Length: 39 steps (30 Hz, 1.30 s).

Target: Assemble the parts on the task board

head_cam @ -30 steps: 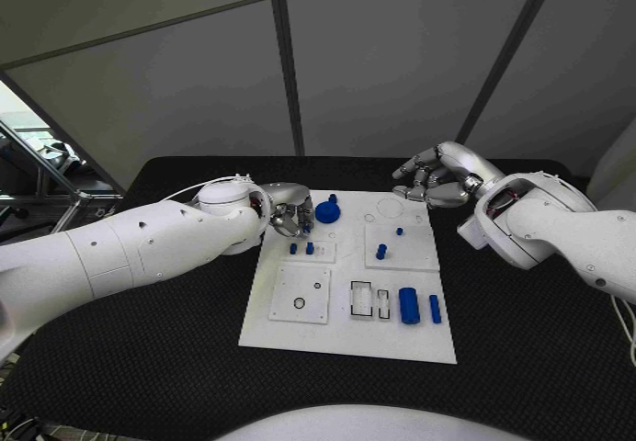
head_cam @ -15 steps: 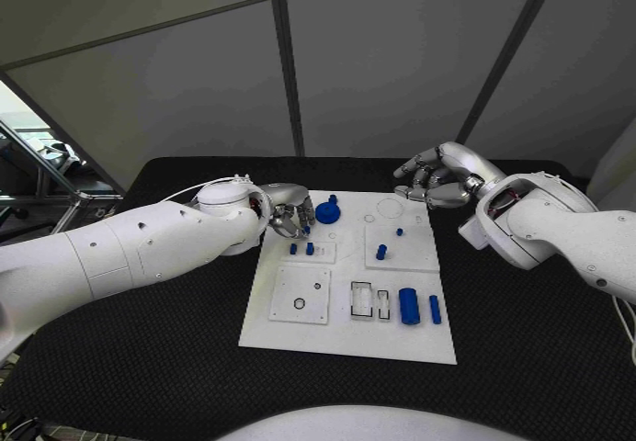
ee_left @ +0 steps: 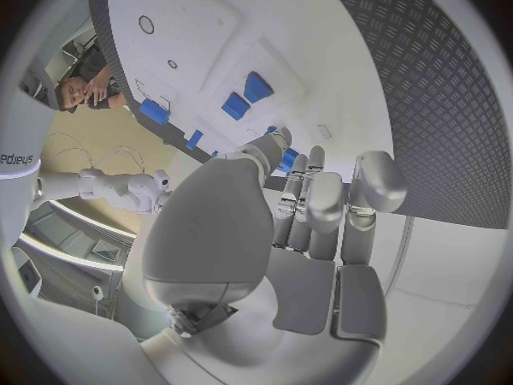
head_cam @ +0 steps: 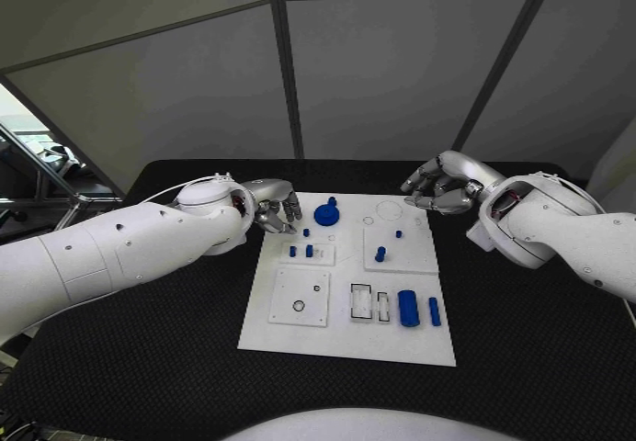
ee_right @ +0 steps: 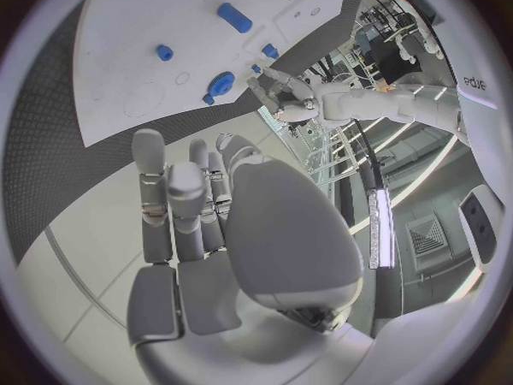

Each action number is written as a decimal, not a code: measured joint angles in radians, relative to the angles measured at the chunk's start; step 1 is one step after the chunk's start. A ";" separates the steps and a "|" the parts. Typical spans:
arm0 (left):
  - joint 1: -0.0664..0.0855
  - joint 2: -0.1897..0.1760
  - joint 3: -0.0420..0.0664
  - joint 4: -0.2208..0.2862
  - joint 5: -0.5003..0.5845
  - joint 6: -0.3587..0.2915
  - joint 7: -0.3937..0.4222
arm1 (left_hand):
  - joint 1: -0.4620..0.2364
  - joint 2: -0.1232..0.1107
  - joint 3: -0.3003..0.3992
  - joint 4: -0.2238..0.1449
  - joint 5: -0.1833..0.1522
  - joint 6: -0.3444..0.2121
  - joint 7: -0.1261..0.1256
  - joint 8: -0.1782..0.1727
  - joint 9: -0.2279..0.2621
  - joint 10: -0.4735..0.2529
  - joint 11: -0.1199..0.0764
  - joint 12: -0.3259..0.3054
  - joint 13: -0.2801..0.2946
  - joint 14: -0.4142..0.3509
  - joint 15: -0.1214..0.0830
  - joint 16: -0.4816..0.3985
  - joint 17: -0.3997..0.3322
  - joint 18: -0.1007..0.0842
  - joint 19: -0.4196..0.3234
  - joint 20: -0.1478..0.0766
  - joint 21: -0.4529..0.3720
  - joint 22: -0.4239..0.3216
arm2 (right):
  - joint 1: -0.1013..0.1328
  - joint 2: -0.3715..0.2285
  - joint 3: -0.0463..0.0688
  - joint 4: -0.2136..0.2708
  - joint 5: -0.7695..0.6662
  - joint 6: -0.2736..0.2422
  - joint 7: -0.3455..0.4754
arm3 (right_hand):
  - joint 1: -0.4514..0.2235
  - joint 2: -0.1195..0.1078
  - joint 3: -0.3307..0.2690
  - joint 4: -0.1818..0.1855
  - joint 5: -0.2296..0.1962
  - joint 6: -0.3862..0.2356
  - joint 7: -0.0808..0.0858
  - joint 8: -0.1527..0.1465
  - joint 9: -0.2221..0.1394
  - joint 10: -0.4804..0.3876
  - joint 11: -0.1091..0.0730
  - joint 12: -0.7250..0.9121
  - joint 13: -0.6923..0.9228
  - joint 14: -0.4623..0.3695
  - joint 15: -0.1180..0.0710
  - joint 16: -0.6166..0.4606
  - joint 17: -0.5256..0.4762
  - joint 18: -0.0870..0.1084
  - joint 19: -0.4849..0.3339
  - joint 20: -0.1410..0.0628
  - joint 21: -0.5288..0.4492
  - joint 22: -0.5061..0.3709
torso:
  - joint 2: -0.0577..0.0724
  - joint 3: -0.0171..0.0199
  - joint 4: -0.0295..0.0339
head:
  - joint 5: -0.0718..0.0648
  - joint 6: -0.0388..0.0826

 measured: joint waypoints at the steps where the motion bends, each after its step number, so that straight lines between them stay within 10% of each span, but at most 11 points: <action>1: 0.000 -0.009 0.004 0.003 0.007 -0.007 0.003 | 0.000 0.000 0.000 0.000 0.000 0.005 0.002 0.004 0.001 0.005 0.002 0.000 0.000 -0.001 0.001 -0.003 -0.007 0.000 0.000 0.000 -0.003 0.000 | 0.000 0.002 0.000 -0.005 -0.024 0.009 -0.005 | 0.000 0.000 0.007 -0.006 -0.007 0.009 -0.001 0.000 0.000 0.012 0.000 -0.025 -0.020 0.000 0.000 0.010 0.008 0.000 0.009 0.000 0.015 0.017 | 0.000 0.0000 0.0000 | -0.002 0.002; 10: 0.001 -0.096 0.014 0.016 0.295 -0.095 0.107 | -0.017 0.023 0.010 0.006 0.000 0.082 0.007 0.041 0.005 0.046 0.000 0.024 0.004 -0.148 0.002 -0.228 -0.372 0.050 -0.169 0.000 -0.380 -0.130 | -0.011 0.026 -0.010 -0.030 -0.279 0.071 -0.048 | -0.006 -0.014 0.053 -0.029 -0.073 0.032 -0.011 -0.044 -0.003 0.067 -0.002 -0.160 -0.131 0.000 0.000 0.049 0.041 -0.016 0.020 -0.004 0.061 0.076 | -0.001 0.0012 0.0000 | -0.051 0.021; 11: 0.001 -0.105 0.014 0.021 0.367 -0.110 0.138 | -0.012 0.028 0.010 0.007 0.000 0.082 0.007 0.041 0.004 0.046 0.000 0.024 0.004 -0.171 0.002 -0.261 -0.415 0.105 -0.190 0.000 -0.427 -0.154 | -0.014 0.029 -0.011 -0.032 -0.310 0.076 -0.053 | -0.013 -0.021 0.055 -0.031 -0.078 0.032 -0.011 -0.050 -0.003 0.067 -0.002 -0.169 -0.138 0.000 0.000 0.052 0.042 -0.016 0.020 -0.004 0.061 0.076 | 0.000 0.0011 0.0000 | -0.057 0.023; 19: 0.000 -0.138 0.014 0.055 0.822 -0.151 0.325 | -0.010 0.037 -0.005 0.000 0.000 0.082 0.007 0.041 -0.001 0.045 0.001 0.040 0.004 -0.230 0.008 -0.358 -0.491 0.100 -0.231 0.005 -0.526 -0.217 | -0.030 0.049 -0.026 -0.044 -0.440 0.102 -0.075 | -0.036 -0.044 0.060 -0.030 -0.101 0.023 -0.002 -0.082 -0.003 0.033 0.017 -0.223 -0.182 0.007 0.007 0.063 0.050 -0.016 0.012 0.003 0.061 0.069 | 0.002 0.0006 0.0003 | -0.075 0.028; 21: -0.001 -0.144 0.014 0.068 0.936 -0.150 0.368 | -0.004 0.044 -0.007 -0.002 0.000 0.082 0.007 0.041 -0.001 0.042 0.004 0.046 0.003 -0.241 0.008 -0.369 -0.498 0.045 -0.239 0.006 -0.536 -0.225 | -0.036 0.055 -0.029 -0.047 -0.461 0.108 -0.079 | -0.038 -0.046 0.062 -0.032 -0.101 0.023 -0.002 -0.084 -0.003 0.032 0.018 -0.229 -0.187 0.007 0.008 0.067 0.052 -0.016 0.012 0.003 0.061 0.069 | 0.003 0.0000 0.0003 | -0.077 0.029; 25: -0.006 -0.151 0.014 0.088 1.093 -0.143 0.425 | -0.004 0.044 -0.008 -0.003 0.000 0.082 0.007 0.041 -0.001 0.042 0.004 0.046 0.003 -0.242 0.009 -0.373 -0.505 0.071 -0.239 0.007 -0.542 -0.231 | -0.042 0.064 -0.030 -0.047 -0.488 0.119 -0.083 | -0.038 -0.046 0.066 -0.037 -0.101 0.021 -0.001 -0.089 -0.003 0.029 0.021 -0.237 -0.200 0.003 0.011 0.072 0.056 -0.016 0.009 0.007 0.061 0.070 | 0.003 -0.0003 0.0002 | -0.079 0.027; 26: -0.006 -0.152 0.014 0.091 1.120 -0.141 0.434 | -0.004 0.044 -0.008 -0.003 0.000 0.082 0.007 0.041 -0.001 0.042 0.004 0.046 0.003 -0.242 0.009 -0.373 -0.506 0.103 -0.239 0.007 -0.542 -0.232 | -0.042 0.066 -0.030 -0.048 -0.493 0.121 -0.084 | -0.038 -0.046 0.067 -0.038 -0.101 0.019 0.001 -0.089 -0.003 0.026 0.024 -0.237 -0.202 0.003 0.011 0.075 0.057 -0.016 0.009 0.007 0.061 0.072 | 0.003 -0.0002 0.0002 | -0.080 0.026; 33: -0.008 -0.156 0.014 0.107 1.235 -0.131 0.476 | -0.007 0.047 -0.012 -0.005 0.000 0.081 0.008 0.041 -0.001 0.042 0.004 0.051 0.003 -0.248 0.008 -0.377 -0.509 0.099 -0.239 0.007 -0.546 -0.235 | -0.051 0.081 -0.031 -0.050 -0.515 0.132 -0.084 | -0.038 -0.046 0.076 -0.047 -0.101 0.019 0.001 -0.094 -0.003 0.025 0.025 -0.241 -0.212 0.007 0.015 0.094 0.074 -0.016 0.012 0.010 0.068 0.088 | 0.003 -0.0002 -0.0001 | -0.080 0.024; 34: -0.008 -0.156 0.014 0.108 1.247 -0.130 0.480 | -0.007 0.047 -0.014 -0.003 0.000 0.079 0.010 0.041 -0.001 0.041 0.006 0.051 0.003 -0.249 0.009 -0.377 -0.510 0.051 -0.239 0.007 -0.550 -0.237 | -0.051 0.084 -0.031 -0.051 -0.517 0.133 -0.084 | -0.038 -0.046 0.078 -0.048 -0.098 0.019 0.001 -0.094 -0.003 0.025 0.025 -0.241 -0.213 0.007 0.015 0.095 0.076 -0.016 0.015 0.013 0.068 0.091 | 0.003 -0.0002 -0.0002 | -0.080 0.024; 39: -0.008 -0.156 0.014 0.110 1.278 -0.128 0.492 | -0.003 0.050 -0.016 -0.006 0.000 0.076 0.013 0.041 -0.002 0.038 0.008 0.051 0.003 -0.249 0.009 -0.381 -0.511 0.056 -0.239 0.007 -0.550 -0.238 | -0.054 0.093 -0.031 -0.053 -0.524 0.138 -0.083 | -0.038 -0.046 0.095 -0.060 -0.096 0.020 0.003 -0.098 -0.002 0.036 0.025 -0.241 -0.224 0.007 0.015 0.123 0.097 -0.016 0.034 0.014 0.095 0.118 | 0.003 -0.0002 -0.0006 | -0.080 0.024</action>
